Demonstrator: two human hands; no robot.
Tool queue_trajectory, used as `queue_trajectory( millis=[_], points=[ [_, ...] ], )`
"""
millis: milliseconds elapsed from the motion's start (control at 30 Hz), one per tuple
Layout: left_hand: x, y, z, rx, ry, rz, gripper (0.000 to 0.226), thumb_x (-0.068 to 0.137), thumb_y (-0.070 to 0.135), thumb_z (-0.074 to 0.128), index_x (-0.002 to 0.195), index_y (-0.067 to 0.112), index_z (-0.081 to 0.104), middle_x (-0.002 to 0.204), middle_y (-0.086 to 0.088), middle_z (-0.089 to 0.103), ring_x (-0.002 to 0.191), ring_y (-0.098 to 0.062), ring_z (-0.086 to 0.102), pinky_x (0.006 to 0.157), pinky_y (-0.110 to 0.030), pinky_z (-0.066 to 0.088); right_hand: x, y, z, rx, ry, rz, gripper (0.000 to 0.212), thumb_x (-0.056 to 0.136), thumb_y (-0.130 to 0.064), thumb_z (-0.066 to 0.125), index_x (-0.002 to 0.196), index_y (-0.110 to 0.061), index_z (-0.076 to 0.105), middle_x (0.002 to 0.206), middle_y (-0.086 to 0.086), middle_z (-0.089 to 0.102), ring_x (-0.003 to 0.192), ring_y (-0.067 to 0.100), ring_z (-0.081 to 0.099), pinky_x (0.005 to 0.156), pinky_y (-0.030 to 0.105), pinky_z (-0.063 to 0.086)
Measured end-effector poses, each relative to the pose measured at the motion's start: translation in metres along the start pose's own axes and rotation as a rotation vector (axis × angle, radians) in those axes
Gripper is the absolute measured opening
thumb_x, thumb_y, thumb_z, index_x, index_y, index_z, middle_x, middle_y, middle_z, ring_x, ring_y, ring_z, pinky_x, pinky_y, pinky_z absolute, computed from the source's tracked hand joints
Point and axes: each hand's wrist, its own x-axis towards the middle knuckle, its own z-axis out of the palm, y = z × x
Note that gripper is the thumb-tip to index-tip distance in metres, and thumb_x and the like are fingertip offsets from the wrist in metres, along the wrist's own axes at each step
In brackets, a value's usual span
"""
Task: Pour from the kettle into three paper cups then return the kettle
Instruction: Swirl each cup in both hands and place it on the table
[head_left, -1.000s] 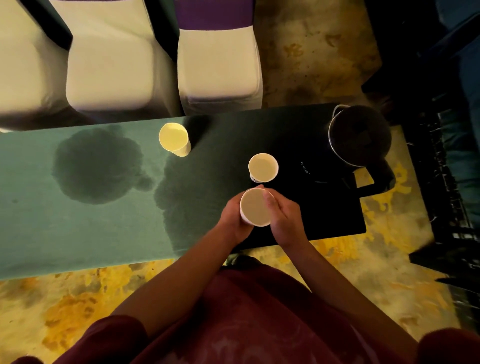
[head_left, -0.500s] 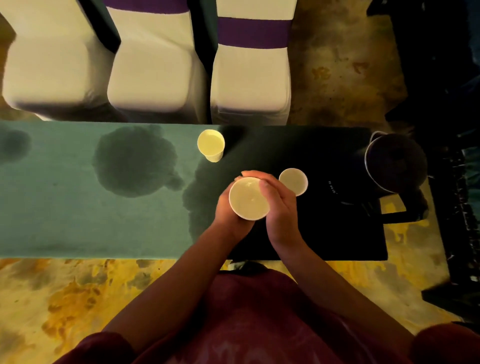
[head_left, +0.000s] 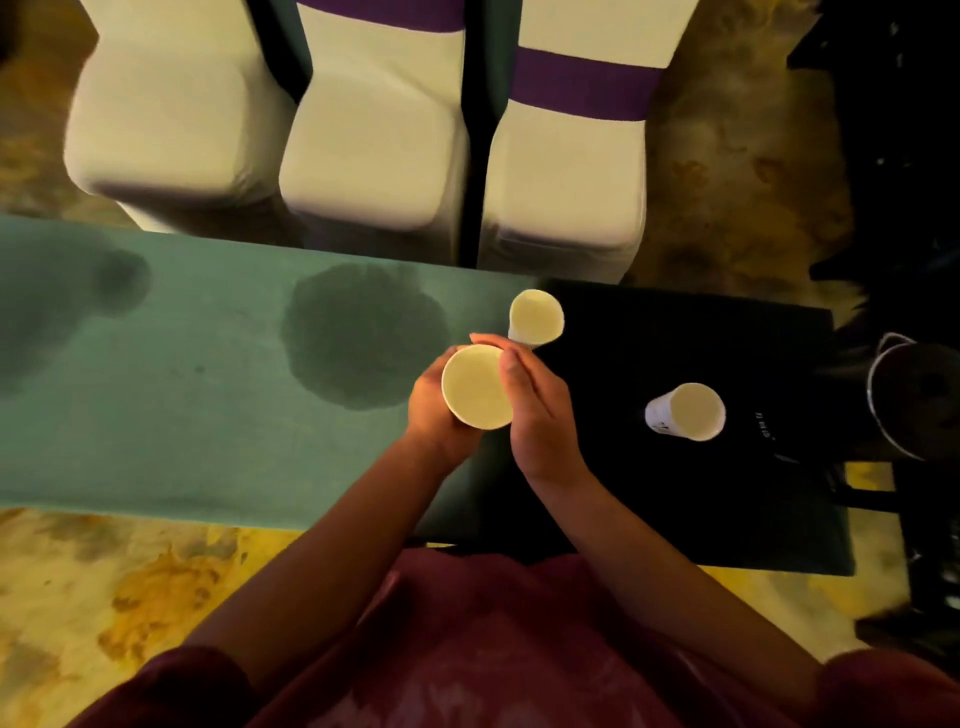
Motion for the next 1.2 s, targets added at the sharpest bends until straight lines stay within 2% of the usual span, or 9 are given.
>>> queue_trajectory(
  millis=[67, 100, 233, 300, 433, 733, 1033, 1133, 1200],
  points=[
    [0.008, 0.028, -0.021, 0.021, 0.146, -0.066, 0.051, 0.104, 0.028, 0.036, 0.144, -0.003, 0.043, 0.139, -0.025, 0.051, 0.13, -0.036, 0.051, 0.1, -0.036, 0.046, 0.014, 0.002, 0.031, -0.001, 0.012, -0.002, 0.033, 0.107, -0.012, 0.04, 0.121, -0.004, 0.069, 0.118, 0.008, 0.073, 0.114, 0.021, 0.067, 0.1, 0.032, 0.049],
    [0.009, 0.035, -0.024, -0.024, 0.122, -0.085, 0.053, 0.104, 0.031, 0.036, 0.145, -0.001, 0.042, 0.145, -0.025, 0.047, 0.132, -0.037, 0.049, 0.104, -0.039, 0.044, 0.015, 0.002, 0.037, -0.009, 0.01, 0.0, 0.033, 0.107, -0.012, 0.04, 0.122, -0.004, 0.068, 0.118, 0.009, 0.073, 0.114, 0.021, 0.067, 0.101, 0.033, 0.05],
    [0.027, 0.076, -0.053, -0.15, 0.075, -0.109, 0.043, 0.104, 0.037, 0.033, 0.12, 0.008, 0.061, 0.119, -0.015, 0.067, 0.109, -0.029, 0.064, 0.097, -0.039, 0.048, 0.035, 0.007, 0.084, -0.036, -0.006, 0.019, 0.032, 0.107, -0.017, 0.039, 0.119, -0.012, 0.069, 0.12, 0.004, 0.071, 0.12, 0.016, 0.064, 0.104, 0.03, 0.046],
    [0.032, 0.098, -0.067, -0.203, 0.059, -0.128, 0.047, 0.103, 0.041, 0.035, 0.131, 0.011, 0.057, 0.128, -0.014, 0.065, 0.118, -0.029, 0.06, 0.099, -0.041, 0.046, 0.044, 0.008, 0.107, -0.045, 0.015, 0.029, 0.031, 0.107, -0.018, 0.04, 0.119, -0.017, 0.068, 0.119, 0.001, 0.071, 0.12, 0.01, 0.063, 0.103, 0.026, 0.046],
    [0.046, 0.129, -0.091, -0.136, 0.108, -0.119, 0.053, 0.101, 0.041, 0.042, 0.142, 0.009, 0.05, 0.143, -0.017, 0.055, 0.129, -0.035, 0.055, 0.098, -0.043, 0.049, 0.065, 0.011, 0.144, -0.103, 0.044, 0.02, 0.03, 0.107, -0.018, 0.04, 0.12, -0.022, 0.067, 0.12, 0.0, 0.071, 0.123, 0.015, 0.062, 0.109, 0.042, 0.047],
    [0.079, 0.173, -0.123, 0.003, 0.204, -0.064, 0.035, 0.102, 0.035, 0.044, 0.102, 0.01, 0.068, 0.087, -0.008, 0.072, 0.079, -0.023, 0.069, 0.072, -0.034, 0.055, 0.108, 0.031, 0.197, -0.169, 0.112, 0.05, 0.03, 0.107, -0.021, 0.04, 0.112, -0.022, 0.07, 0.11, -0.002, 0.073, 0.106, 0.016, 0.069, 0.096, 0.049, 0.053],
    [0.104, 0.192, -0.143, -0.02, 0.276, -0.113, 0.041, 0.102, 0.037, 0.04, 0.097, 0.011, 0.072, 0.08, -0.008, 0.076, 0.082, -0.026, 0.07, 0.073, -0.035, 0.055, 0.132, 0.053, 0.214, -0.303, 0.096, 0.094, 0.035, 0.108, -0.024, 0.04, 0.118, -0.01, 0.07, 0.108, -0.001, 0.073, 0.097, 0.007, 0.067, 0.083, 0.027, 0.054],
    [0.113, 0.201, -0.152, -0.106, 0.284, -0.122, 0.048, 0.103, 0.036, 0.035, 0.111, 0.005, 0.071, 0.111, -0.019, 0.074, 0.108, -0.033, 0.068, 0.095, -0.044, 0.052, 0.136, 0.058, 0.217, -0.329, 0.088, 0.095, 0.033, 0.108, -0.025, 0.04, 0.113, -0.011, 0.07, 0.098, -0.004, 0.07, 0.084, -0.001, 0.064, 0.074, 0.016, 0.048],
    [0.118, 0.207, -0.157, -0.153, 0.319, -0.086, 0.049, 0.103, 0.032, 0.035, 0.107, 0.0, 0.071, 0.112, -0.023, 0.073, 0.112, -0.036, 0.067, 0.105, -0.048, 0.047, 0.138, 0.061, 0.219, -0.347, 0.086, 0.096, 0.033, 0.108, -0.024, 0.04, 0.111, -0.011, 0.07, 0.096, -0.003, 0.071, 0.083, -0.001, 0.063, 0.072, 0.013, 0.047]
  ],
)
